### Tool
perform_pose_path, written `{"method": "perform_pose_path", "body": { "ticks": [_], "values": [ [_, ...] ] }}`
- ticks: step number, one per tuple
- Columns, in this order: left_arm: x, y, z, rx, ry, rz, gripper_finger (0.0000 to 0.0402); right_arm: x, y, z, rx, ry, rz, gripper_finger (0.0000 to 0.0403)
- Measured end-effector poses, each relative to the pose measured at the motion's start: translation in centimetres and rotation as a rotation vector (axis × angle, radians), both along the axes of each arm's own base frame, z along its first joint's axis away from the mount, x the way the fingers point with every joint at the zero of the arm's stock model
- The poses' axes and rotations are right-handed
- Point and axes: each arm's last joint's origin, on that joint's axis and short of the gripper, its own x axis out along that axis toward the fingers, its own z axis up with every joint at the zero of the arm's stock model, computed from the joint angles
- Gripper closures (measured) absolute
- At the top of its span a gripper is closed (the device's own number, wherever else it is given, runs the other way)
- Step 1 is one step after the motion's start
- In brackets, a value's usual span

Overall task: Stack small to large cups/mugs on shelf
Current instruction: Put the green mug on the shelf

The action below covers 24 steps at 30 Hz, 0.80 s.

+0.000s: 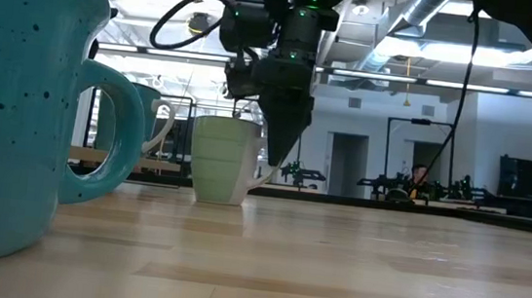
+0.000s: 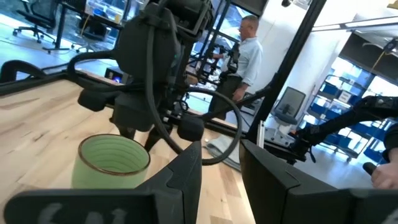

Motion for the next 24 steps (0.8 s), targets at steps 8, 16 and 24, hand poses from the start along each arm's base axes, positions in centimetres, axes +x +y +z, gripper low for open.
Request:
{"method": "perform_pose_path", "body": {
  "ticks": [8,16,24],
  "values": [
    [0.0,0.0,0.0,0.000,0.000,0.001,0.0304,0.2,-0.5,0.0,-0.002,-0.020,-0.009,0.0274],
    [0.0,0.0,0.0,0.000,0.000,0.004,0.0304,0.4,-0.9,0.1,-0.008,-0.056,-0.001,0.0274],
    [0.0,0.0,0.0,0.000,0.000,0.008,0.0303,0.5,-1.4,0.1,-0.006,-0.068,-0.011,0.0283]
  ]
}}
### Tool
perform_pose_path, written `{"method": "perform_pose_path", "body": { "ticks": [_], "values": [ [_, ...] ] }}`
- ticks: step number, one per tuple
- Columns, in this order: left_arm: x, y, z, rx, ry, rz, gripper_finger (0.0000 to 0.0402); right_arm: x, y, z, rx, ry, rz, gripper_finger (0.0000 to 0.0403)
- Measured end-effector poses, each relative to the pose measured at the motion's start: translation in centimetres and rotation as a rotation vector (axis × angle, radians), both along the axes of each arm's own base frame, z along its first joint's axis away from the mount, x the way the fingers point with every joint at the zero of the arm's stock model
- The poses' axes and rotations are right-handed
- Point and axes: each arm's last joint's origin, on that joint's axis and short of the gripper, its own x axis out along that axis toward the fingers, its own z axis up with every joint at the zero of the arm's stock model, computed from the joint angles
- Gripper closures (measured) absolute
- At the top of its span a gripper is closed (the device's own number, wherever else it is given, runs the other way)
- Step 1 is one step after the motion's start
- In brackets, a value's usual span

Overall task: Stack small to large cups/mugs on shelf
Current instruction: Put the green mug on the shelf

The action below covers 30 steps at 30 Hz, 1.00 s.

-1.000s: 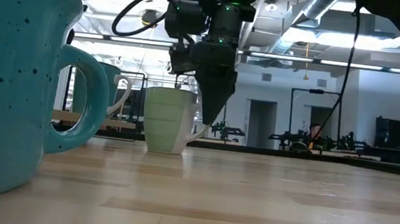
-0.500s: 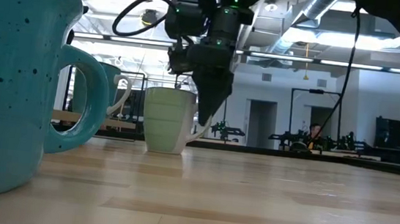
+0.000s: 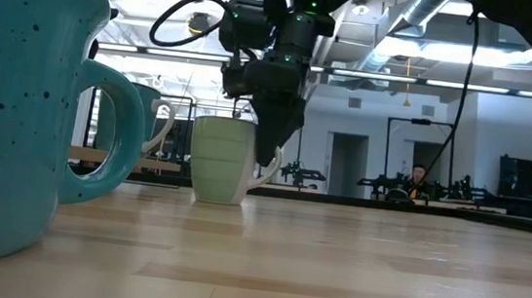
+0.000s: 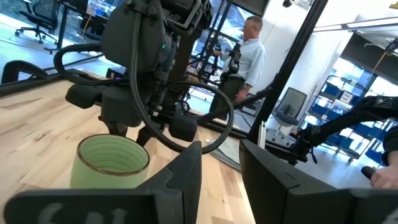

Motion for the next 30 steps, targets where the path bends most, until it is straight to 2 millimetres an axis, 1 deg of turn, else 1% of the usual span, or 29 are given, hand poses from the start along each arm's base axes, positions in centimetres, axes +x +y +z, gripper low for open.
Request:
{"method": "perform_pose_path", "body": {
  "ticks": [3,8,24,30],
  "values": [
    [0.00,0.01,0.00,0.000,0.000,0.003,0.0303,-0.01,-0.09,0.00,0.000,0.000,-0.002,0.0298],
    [0.00,0.05,0.00,-0.002,0.000,0.017,0.0303,-0.03,-0.29,0.04,-0.001,-0.002,-0.001,0.0335],
    [0.02,0.21,-0.21,0.037,0.020,0.077,0.0303,-0.06,-0.61,0.05,-0.026,-0.002,0.011,0.0335],
    [-0.07,0.22,0.57,0.033,-0.060,0.080,0.0303,-0.06,-0.45,0.32,-0.032,0.002,0.013,0.0335]
  ]
}}
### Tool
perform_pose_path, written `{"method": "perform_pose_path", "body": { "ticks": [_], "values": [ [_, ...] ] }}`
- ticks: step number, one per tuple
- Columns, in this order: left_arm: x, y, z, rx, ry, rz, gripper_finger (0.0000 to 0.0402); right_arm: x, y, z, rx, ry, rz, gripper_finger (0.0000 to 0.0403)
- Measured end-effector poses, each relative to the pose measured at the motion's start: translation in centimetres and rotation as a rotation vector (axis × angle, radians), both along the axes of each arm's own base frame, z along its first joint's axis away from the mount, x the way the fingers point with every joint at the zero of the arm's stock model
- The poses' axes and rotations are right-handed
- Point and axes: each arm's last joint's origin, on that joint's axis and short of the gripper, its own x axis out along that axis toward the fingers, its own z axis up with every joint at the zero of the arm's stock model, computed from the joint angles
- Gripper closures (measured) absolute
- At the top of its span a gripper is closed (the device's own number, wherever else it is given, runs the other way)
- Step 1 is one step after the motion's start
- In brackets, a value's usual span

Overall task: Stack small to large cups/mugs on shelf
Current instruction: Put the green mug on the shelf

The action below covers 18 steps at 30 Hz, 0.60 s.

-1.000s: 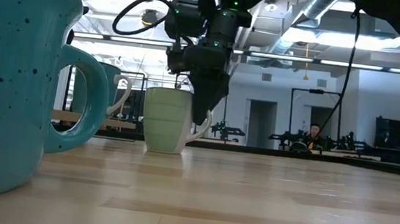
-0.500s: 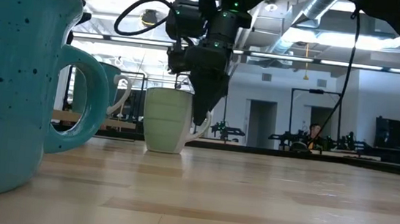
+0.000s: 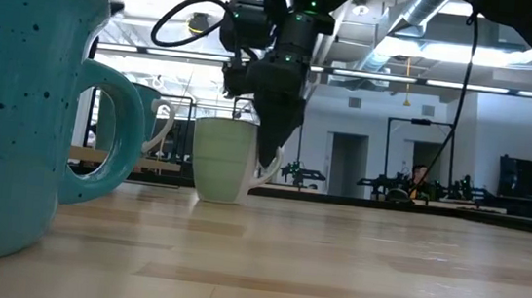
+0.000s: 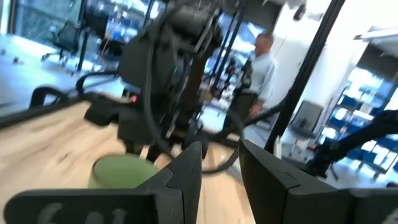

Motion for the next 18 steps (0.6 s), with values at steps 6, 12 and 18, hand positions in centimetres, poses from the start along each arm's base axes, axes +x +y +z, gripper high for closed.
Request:
{"method": "perform_pose_path", "body": {
  "ticks": [6,12,18],
  "values": [
    [-0.3,-0.2,1.1,0.004,-0.120,-0.063,0.0303,0.5,0.2,1.5,-0.008,-0.042,0.005,0.0335],
    [-0.6,-0.4,2.1,-0.063,-0.218,-0.179,0.0303,1.0,0.6,2.8,-0.035,-0.090,0.011,0.0335],
    [-1.2,-0.7,3.1,-0.075,-0.324,-0.302,0.0303,1.3,0.9,3.8,-0.038,-0.128,0.017,0.0335]
  ]
}}
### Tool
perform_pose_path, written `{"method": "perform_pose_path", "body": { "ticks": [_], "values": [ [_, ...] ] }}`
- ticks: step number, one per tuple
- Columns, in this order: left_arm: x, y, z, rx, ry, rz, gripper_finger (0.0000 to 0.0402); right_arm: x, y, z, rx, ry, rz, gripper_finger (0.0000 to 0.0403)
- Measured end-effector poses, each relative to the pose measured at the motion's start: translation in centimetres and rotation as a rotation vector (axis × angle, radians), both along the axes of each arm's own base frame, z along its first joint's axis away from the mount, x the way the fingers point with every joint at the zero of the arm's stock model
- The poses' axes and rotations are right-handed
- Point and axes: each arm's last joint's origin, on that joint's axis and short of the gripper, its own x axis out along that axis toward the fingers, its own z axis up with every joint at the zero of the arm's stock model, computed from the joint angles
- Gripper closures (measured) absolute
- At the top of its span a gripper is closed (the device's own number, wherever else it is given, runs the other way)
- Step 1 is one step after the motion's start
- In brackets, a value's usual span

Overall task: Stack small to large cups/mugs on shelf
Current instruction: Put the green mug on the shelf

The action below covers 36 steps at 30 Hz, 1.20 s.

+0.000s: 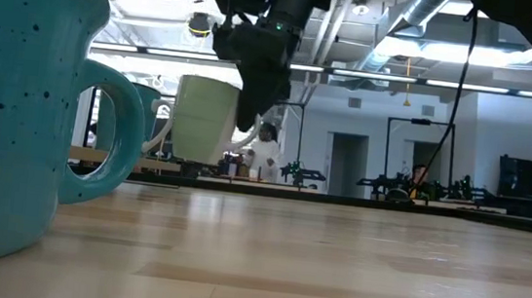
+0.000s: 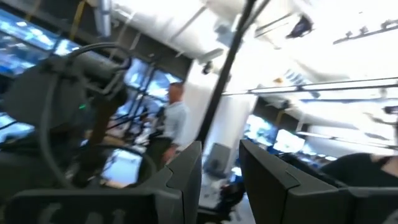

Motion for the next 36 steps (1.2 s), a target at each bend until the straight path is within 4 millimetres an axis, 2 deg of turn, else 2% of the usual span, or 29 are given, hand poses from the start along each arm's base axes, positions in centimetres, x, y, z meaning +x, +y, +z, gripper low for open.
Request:
{"method": "perform_pose_path", "body": {
  "ticks": [8,13,30,36],
  "values": [
    [-0.2,-0.1,0.3,0.017,-0.040,-0.043,0.0303,0.6,0.2,1.3,0.003,-0.078,-0.024,0.0335],
    [-0.2,-0.1,0.3,0.020,-0.038,-0.048,0.0303,1.2,1.1,2.2,0.011,-0.143,-0.024,0.0335],
    [-0.2,-0.2,0.3,0.056,-0.049,-0.030,0.0303,2.5,4.0,3.0,0.073,-0.285,-0.021,0.0335],
    [-0.2,-0.2,0.3,0.057,-0.048,-0.029,0.0303,2.6,3.8,3.1,0.075,-0.300,-0.024,0.0335]
  ]
}}
